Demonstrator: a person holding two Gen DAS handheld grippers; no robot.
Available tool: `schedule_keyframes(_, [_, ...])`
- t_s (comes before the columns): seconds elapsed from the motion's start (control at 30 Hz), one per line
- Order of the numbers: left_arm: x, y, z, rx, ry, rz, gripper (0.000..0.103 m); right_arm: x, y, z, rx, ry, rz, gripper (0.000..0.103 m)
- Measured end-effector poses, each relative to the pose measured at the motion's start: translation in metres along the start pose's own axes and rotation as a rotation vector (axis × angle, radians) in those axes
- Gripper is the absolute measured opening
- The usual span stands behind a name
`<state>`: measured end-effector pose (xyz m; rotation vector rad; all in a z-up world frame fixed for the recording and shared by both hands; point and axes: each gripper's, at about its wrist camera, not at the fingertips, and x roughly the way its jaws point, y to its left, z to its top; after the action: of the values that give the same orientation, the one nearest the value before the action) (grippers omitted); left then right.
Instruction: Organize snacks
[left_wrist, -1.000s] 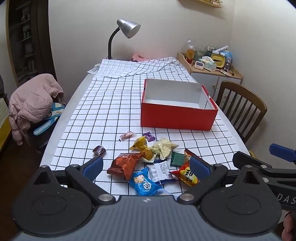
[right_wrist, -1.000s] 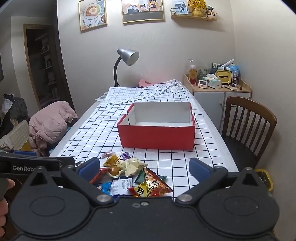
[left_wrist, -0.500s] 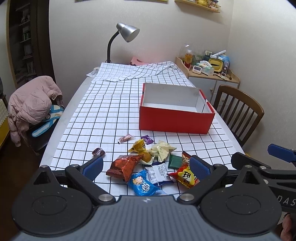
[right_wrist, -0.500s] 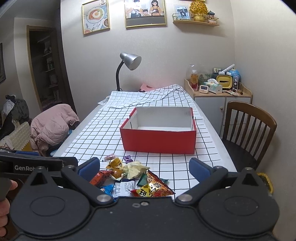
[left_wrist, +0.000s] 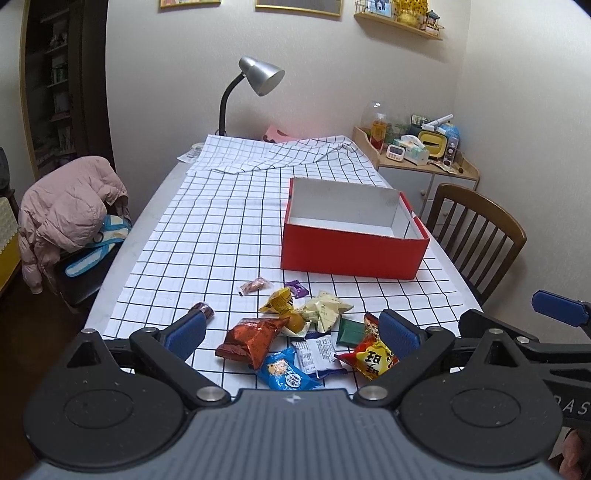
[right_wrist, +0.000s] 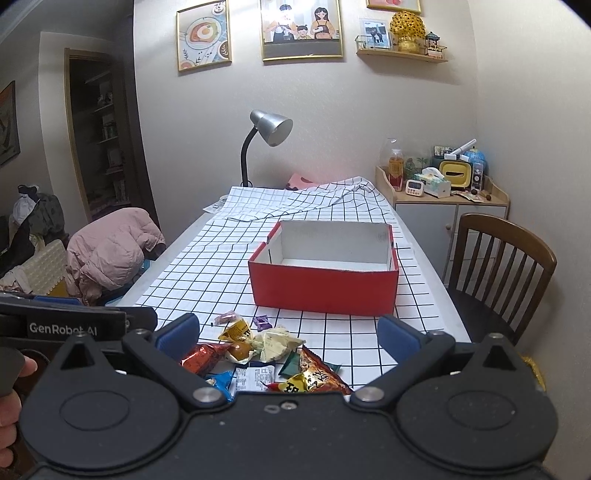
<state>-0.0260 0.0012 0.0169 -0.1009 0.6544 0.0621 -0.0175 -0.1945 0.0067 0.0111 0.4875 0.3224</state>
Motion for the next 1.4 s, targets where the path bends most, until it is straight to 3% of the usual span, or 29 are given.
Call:
schedule_keyframes(0.8, [-0.002, 0.001, 0.001, -0.012, -0.012, -0.009, 0.100, -0.006, 0.001, 0.001, -0.028, -0.035, 0.007, 0.102])
schedule_keyframes(1.4, [0.019, 0.003, 0.002, -0.014, 0.053, -0.005, 0.100, 0.011, -0.009, -0.002, -0.003, 0.001, -0.005, 0.102])
